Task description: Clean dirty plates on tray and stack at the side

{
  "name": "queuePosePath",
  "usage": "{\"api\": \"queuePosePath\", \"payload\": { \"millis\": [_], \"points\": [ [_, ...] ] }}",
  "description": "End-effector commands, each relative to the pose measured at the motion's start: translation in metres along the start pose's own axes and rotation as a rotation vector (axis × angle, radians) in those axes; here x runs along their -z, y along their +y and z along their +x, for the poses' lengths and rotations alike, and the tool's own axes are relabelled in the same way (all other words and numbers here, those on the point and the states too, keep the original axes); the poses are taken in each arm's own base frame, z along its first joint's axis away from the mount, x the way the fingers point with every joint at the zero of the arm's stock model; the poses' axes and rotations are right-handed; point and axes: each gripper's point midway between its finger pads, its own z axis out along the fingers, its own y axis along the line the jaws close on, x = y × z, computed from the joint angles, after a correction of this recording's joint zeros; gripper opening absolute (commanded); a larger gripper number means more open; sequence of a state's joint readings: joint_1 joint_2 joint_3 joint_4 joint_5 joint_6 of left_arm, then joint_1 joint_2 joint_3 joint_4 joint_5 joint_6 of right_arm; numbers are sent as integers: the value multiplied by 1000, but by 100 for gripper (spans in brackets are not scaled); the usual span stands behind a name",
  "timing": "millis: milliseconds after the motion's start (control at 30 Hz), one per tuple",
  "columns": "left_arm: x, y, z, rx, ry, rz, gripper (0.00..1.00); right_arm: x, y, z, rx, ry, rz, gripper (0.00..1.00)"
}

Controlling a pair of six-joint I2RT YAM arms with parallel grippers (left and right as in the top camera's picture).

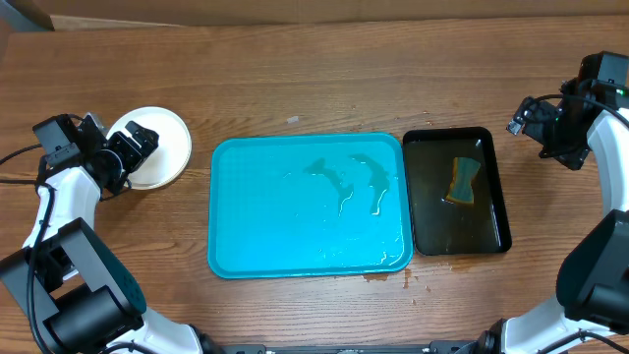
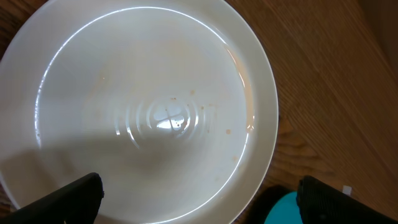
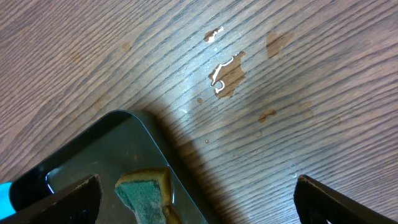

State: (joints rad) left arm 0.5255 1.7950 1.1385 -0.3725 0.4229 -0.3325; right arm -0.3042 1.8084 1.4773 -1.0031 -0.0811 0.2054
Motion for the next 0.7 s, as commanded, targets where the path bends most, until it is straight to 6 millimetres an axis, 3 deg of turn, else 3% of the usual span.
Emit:
{"api": "queuePosePath", "payload": {
  "millis": [0,167,300,333,367,467,567,667],
  "points": [
    [-3,6,-2,-8,-4,-21,100,7,4,-7,4,-28,-10,100],
    [-3,6,-2,-8,-3,-21,100,36,10,-12,16,-102,-33,100],
    [-3,6,-2,-8,-4,-21,100,90,26,-14,50,-233,-80,100],
    [-3,6,-2,-8,-4,-21,100,111,32,-12,66,-284,-100,100],
    [-3,6,-2,-8,-4,-21,100,145,43,-7,97,-362,-136,100],
    [-3,6,-2,-8,-4,-21,100,207,66,15,169,-504,-220,100],
    [-3,6,-2,-8,-3,-21,100,269,92,54,271,-635,-341,100],
    [-3,6,-2,-8,-4,-21,100,317,109,98,374,-726,-474,100]
  ]
}}
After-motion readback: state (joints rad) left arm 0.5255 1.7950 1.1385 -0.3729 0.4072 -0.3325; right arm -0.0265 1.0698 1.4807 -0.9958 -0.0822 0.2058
